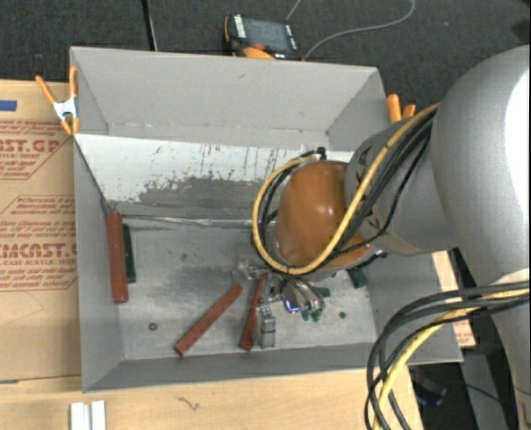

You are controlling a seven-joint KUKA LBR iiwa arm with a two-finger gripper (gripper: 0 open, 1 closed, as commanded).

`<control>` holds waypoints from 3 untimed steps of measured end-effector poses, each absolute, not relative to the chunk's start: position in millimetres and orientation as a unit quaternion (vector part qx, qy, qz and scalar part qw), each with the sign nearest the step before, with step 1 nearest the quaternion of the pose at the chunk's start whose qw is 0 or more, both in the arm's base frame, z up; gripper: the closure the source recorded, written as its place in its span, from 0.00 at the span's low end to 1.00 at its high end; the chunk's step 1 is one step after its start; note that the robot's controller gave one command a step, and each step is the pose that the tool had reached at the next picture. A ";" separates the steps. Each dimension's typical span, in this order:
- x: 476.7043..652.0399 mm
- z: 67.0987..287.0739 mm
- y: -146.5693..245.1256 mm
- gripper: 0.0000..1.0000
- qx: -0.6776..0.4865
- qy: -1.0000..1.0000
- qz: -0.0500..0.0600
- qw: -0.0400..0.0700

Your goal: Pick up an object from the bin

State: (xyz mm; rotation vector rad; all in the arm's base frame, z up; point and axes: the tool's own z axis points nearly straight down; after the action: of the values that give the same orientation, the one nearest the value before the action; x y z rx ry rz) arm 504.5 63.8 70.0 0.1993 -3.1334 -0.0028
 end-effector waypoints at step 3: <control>503.6 77.1 137.2 1.00 0.347 -0.938 -0.001 -0.002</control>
Offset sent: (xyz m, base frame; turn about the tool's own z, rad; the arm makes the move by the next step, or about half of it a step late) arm -0.0144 0.0400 0.0000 -0.1405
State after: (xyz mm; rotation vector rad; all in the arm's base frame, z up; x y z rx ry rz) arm 503.6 137.2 77.1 1.0911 -2.9496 -0.0019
